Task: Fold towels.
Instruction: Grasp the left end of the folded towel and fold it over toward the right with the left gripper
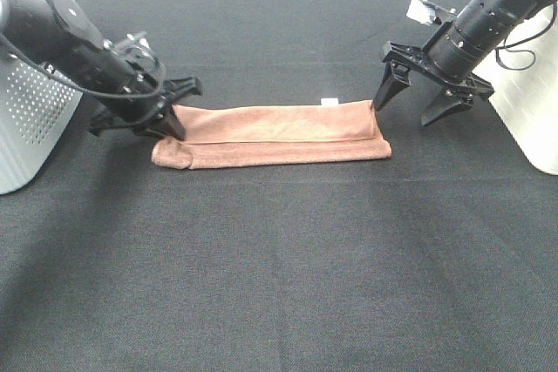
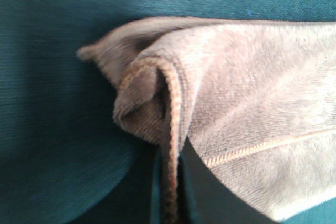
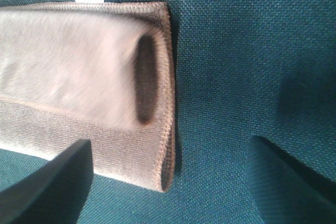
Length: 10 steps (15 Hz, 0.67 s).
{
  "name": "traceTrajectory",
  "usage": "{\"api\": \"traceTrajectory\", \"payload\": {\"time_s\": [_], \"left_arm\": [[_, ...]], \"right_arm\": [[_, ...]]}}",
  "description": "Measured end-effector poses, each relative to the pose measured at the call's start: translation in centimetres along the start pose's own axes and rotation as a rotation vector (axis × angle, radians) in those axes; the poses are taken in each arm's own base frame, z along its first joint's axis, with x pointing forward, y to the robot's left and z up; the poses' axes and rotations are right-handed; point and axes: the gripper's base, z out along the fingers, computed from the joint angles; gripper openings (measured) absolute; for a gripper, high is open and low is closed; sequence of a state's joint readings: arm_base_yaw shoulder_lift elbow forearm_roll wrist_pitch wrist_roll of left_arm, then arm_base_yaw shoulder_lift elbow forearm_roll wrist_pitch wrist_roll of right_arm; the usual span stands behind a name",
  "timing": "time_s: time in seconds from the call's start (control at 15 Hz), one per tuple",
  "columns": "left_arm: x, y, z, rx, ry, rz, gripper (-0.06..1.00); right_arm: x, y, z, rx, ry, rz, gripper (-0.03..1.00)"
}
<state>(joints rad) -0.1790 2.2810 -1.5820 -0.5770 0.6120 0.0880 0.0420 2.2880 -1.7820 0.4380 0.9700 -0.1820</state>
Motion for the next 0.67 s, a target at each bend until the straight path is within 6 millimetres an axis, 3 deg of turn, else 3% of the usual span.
{"api": "traceTrajectory", "payload": {"time_s": [0.47, 0.53, 0.67], "left_arm": [[-3.8, -2.5, -7.8, -0.174, 0.045, 0.099, 0.04], [-4.3, -3.4, -8.8, -0.153, 0.042, 0.101, 0.04], [-4.2, -7.5, -9.6, -0.021, 0.016, 0.124, 0.04]], "right_arm": [[0.0, 0.0, 0.0, 0.000, 0.000, 0.000, 0.76], [0.0, 0.0, 0.0, 0.000, 0.000, 0.000, 0.76], [0.0, 0.0, 0.0, 0.000, 0.000, 0.000, 0.76]]}}
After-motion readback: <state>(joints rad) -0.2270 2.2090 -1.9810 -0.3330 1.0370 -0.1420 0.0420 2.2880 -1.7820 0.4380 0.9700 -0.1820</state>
